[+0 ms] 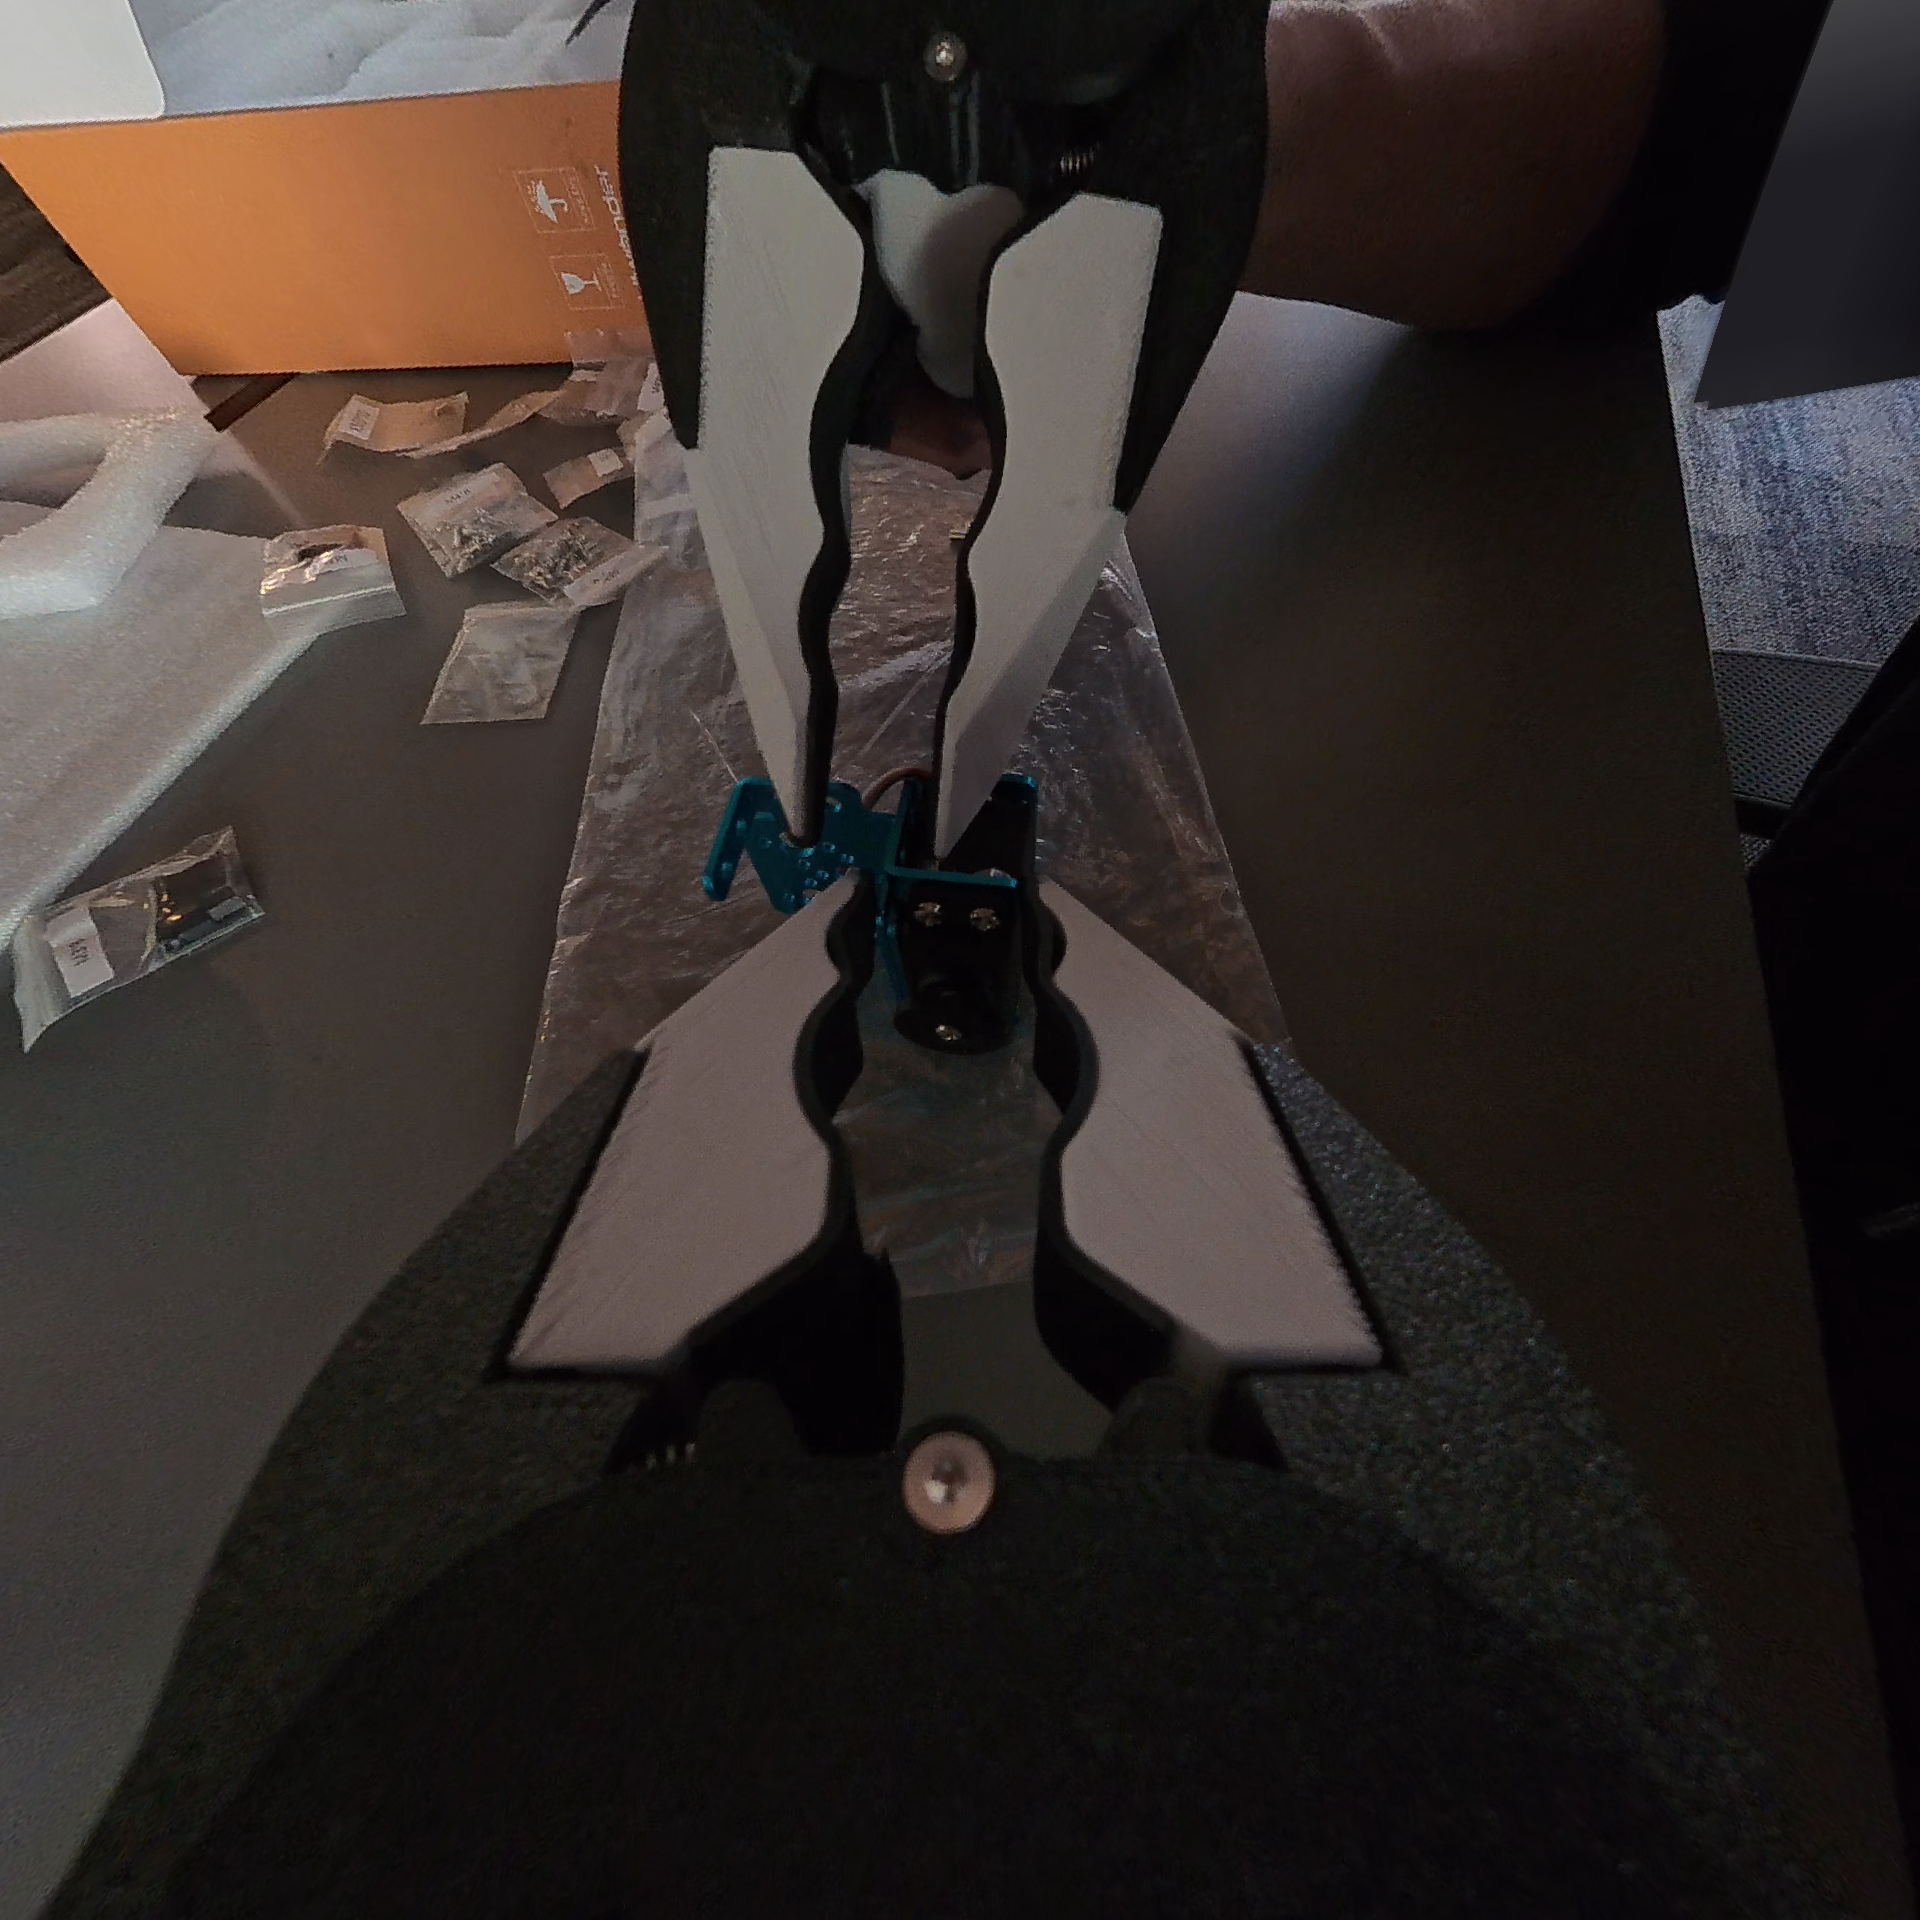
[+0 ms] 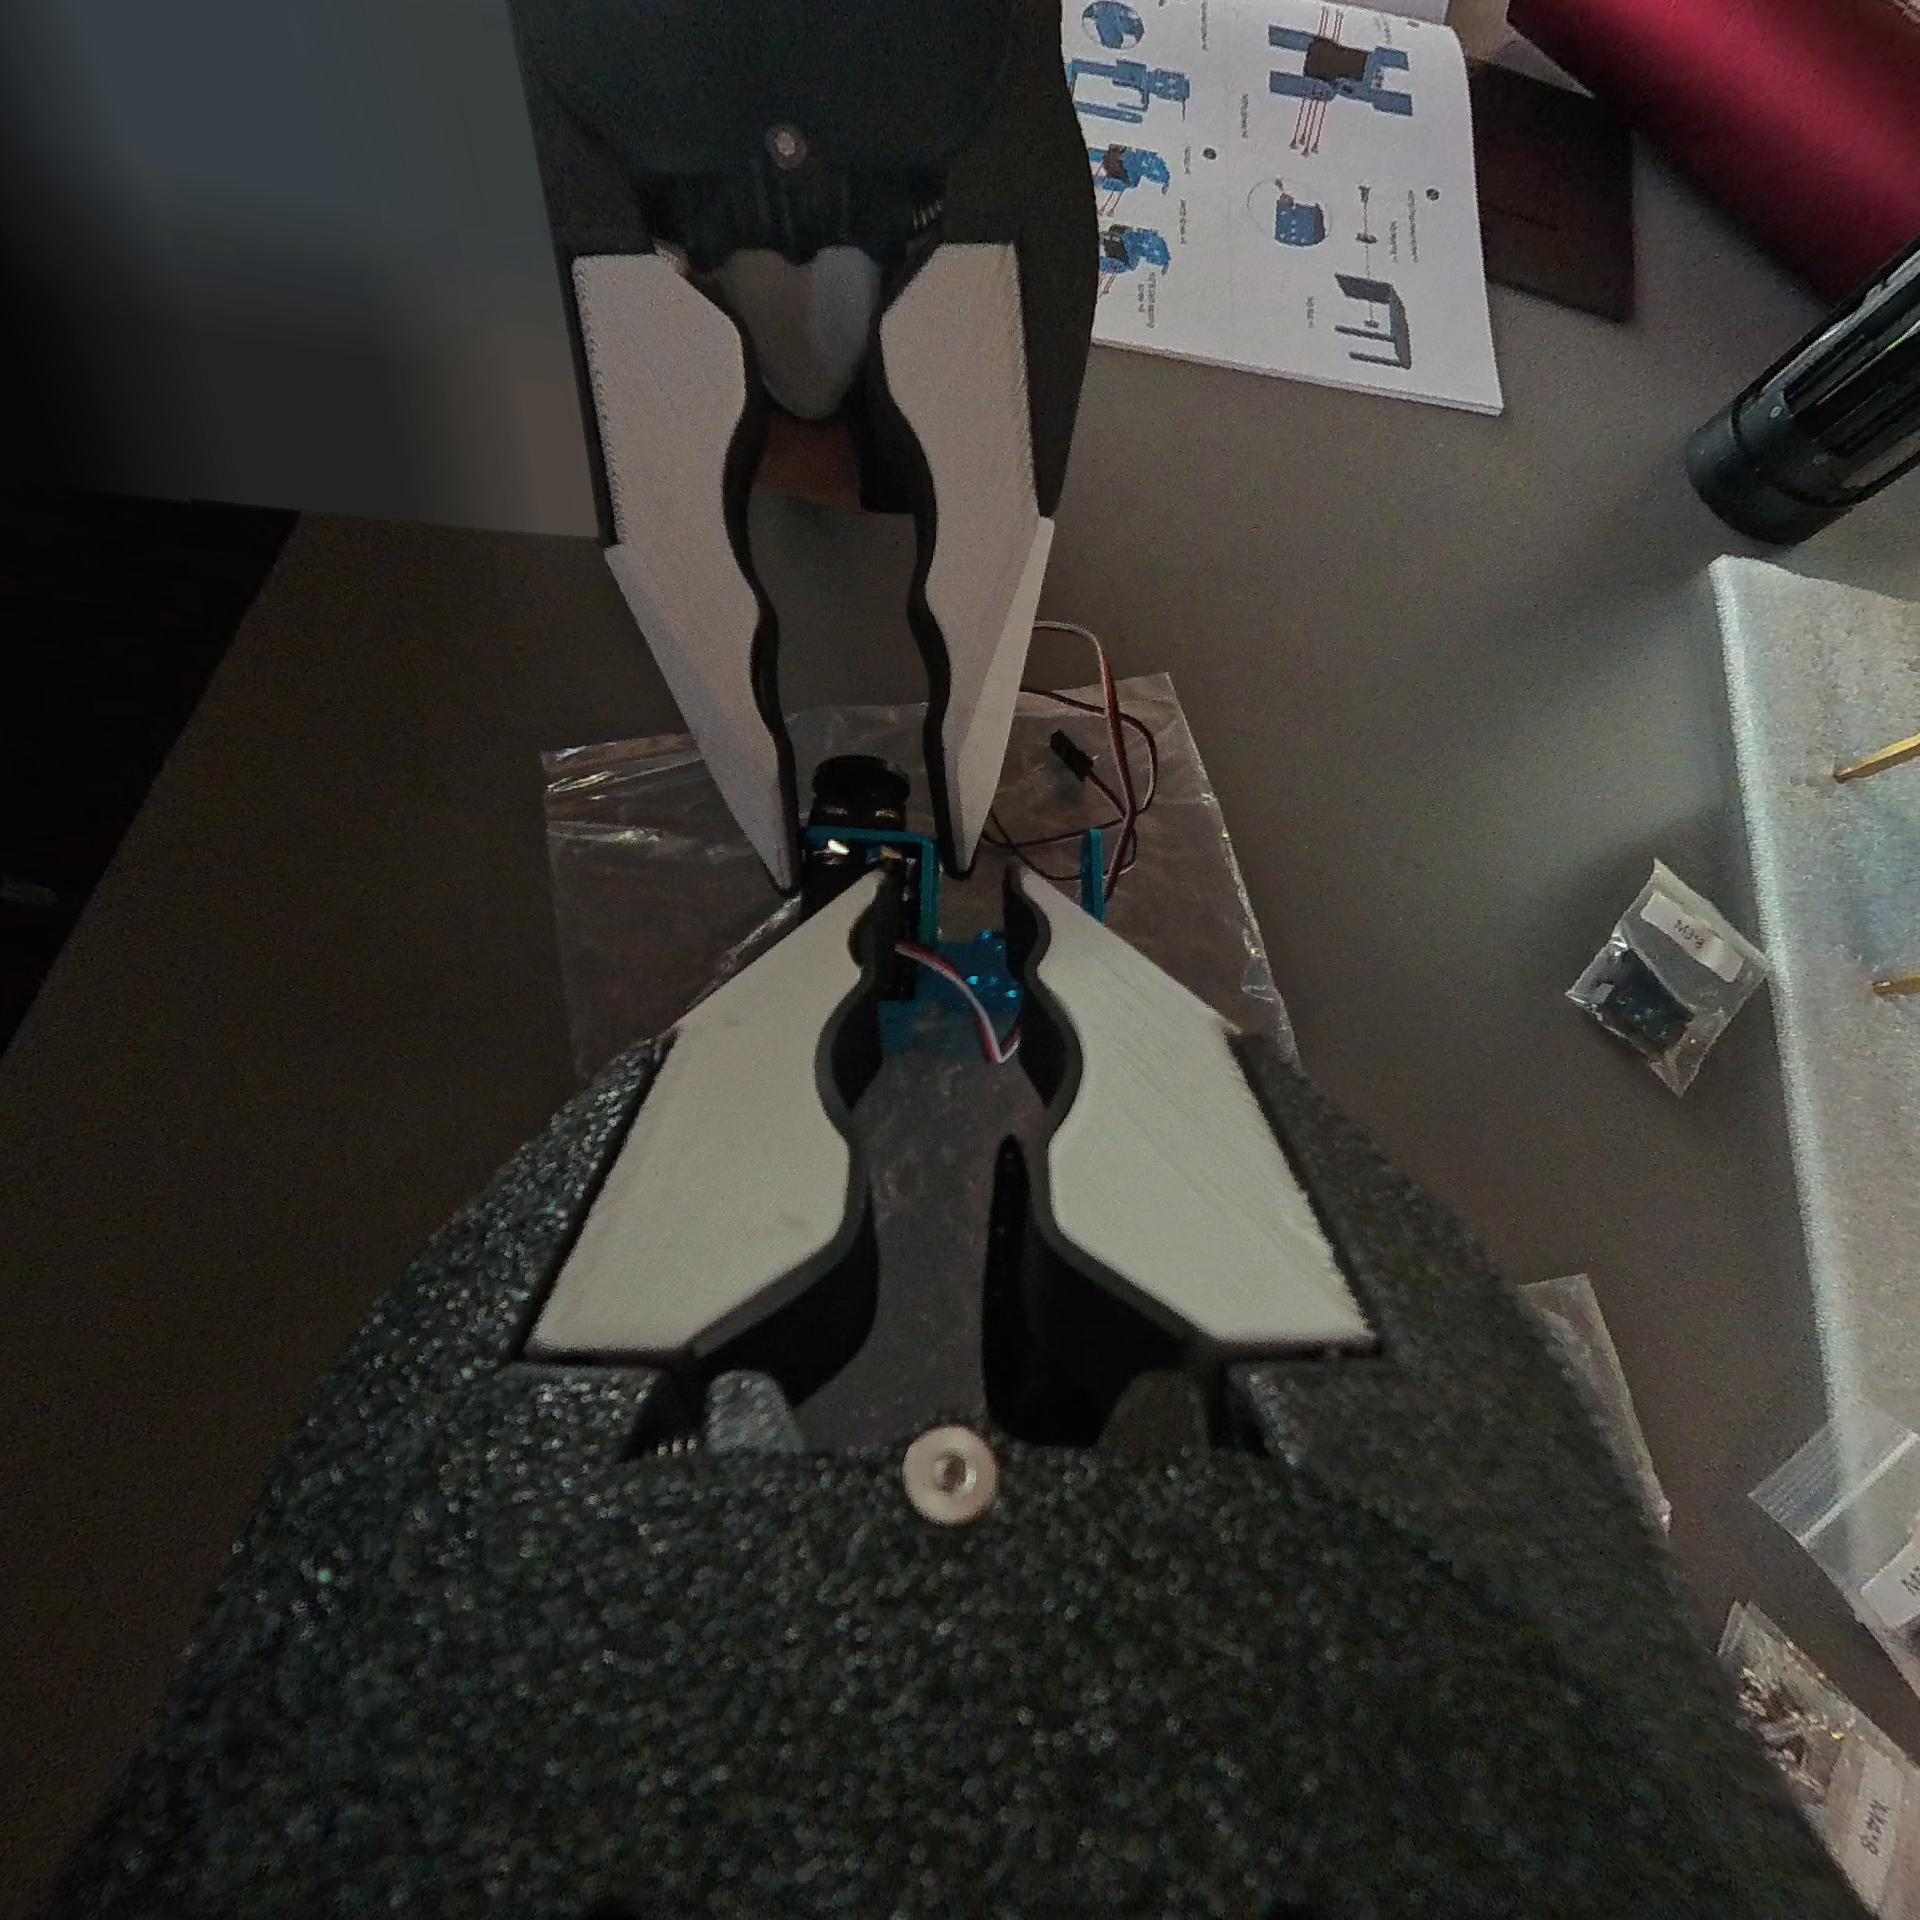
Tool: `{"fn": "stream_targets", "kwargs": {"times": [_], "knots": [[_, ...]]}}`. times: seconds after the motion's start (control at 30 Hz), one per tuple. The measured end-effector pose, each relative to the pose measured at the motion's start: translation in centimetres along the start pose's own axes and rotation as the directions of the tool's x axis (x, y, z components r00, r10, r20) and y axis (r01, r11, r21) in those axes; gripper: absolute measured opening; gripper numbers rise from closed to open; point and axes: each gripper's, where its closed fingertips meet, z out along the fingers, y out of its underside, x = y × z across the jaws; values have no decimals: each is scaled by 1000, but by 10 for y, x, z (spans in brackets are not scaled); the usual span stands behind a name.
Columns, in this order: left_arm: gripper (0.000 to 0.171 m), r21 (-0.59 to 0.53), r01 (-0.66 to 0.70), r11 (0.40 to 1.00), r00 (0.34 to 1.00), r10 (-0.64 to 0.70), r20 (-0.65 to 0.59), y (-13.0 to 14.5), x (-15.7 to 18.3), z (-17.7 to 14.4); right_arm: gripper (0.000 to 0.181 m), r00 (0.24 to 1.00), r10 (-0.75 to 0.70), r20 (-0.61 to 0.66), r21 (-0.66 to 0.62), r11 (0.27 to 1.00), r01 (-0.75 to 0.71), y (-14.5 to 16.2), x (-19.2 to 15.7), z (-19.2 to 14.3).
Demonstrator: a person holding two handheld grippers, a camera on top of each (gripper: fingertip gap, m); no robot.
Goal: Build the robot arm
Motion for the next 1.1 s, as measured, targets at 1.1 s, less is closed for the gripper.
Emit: {"fn": "stream_targets", "kwargs": {"times": [1.1], "knots": [[28,0,-3,1000,1000,3,1,0,0,0,23,999,35,27,42,998,-37,-6,-2,0]]}}
